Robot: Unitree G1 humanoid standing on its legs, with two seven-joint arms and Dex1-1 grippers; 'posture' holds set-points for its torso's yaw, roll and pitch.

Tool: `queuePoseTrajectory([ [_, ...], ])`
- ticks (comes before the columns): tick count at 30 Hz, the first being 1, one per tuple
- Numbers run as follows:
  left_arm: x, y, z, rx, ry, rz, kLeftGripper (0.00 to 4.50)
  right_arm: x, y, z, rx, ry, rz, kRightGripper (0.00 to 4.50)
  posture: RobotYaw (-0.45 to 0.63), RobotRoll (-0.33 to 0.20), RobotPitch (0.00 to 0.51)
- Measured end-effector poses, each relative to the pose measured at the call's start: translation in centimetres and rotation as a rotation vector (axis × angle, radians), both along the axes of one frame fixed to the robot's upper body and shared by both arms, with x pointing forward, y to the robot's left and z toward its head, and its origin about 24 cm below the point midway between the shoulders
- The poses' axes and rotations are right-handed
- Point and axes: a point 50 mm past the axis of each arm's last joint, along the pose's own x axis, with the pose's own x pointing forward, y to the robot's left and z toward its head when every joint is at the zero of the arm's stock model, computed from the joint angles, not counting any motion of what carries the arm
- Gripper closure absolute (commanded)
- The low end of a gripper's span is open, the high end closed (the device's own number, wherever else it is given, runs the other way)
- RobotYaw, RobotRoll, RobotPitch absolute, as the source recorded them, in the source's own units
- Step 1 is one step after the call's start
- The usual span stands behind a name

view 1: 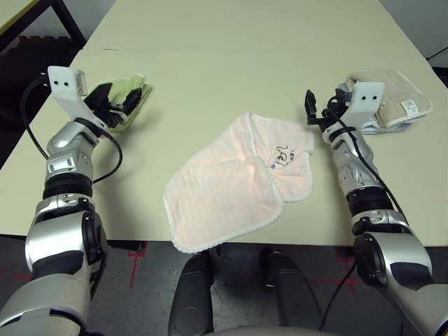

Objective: Fold the towel and set it aside.

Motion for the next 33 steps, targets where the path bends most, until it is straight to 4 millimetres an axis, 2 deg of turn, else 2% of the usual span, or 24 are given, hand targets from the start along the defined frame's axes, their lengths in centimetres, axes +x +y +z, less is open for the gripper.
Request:
queuePoseTrajectory([
  [4,-0.4,-0.8,0.5,0.082,0.029,-0.186,0.00,-0.4,-2.4,0.6,-0.001,0.040,0.088,0.03,-0.03,0.000,0.244],
  [7,-0.3,-1.8,1.2,0.151,0.012,-0.293,0.00,-0.1,-3.0,1.8,-0.034,0.081,0.188,0.03,-0.04,0.000,0.247],
  [11,-0.4,-2.5,1.1,0.208,-0.006,-0.374,0.00,0.6,-3.4,3.9,-0.148,0.162,0.252,0.03,-0.04,0.000,0.249],
  [15,-0.5,-3.4,0.7,0.254,-0.036,-0.433,0.00,1.5,-2.3,5.1,-0.218,0.320,0.342,0.03,0.00,0.000,0.255],
  [20,-0.7,-3.8,-0.1,0.268,-0.037,-0.461,0.00,1.9,-1.8,5.0,-0.284,0.456,0.365,0.03,0.03,0.000,0.258],
  [26,-0.9,-4.1,0.3,0.287,-0.062,-0.474,0.00,1.8,-1.0,5.7,-0.344,0.594,0.461,0.03,0.03,0.000,0.263],
  [33,-0.9,-4.5,0.7,0.287,-0.077,-0.488,0.00,1.5,-0.3,7.9,-0.337,0.724,0.483,0.03,0.01,0.000,0.280],
])
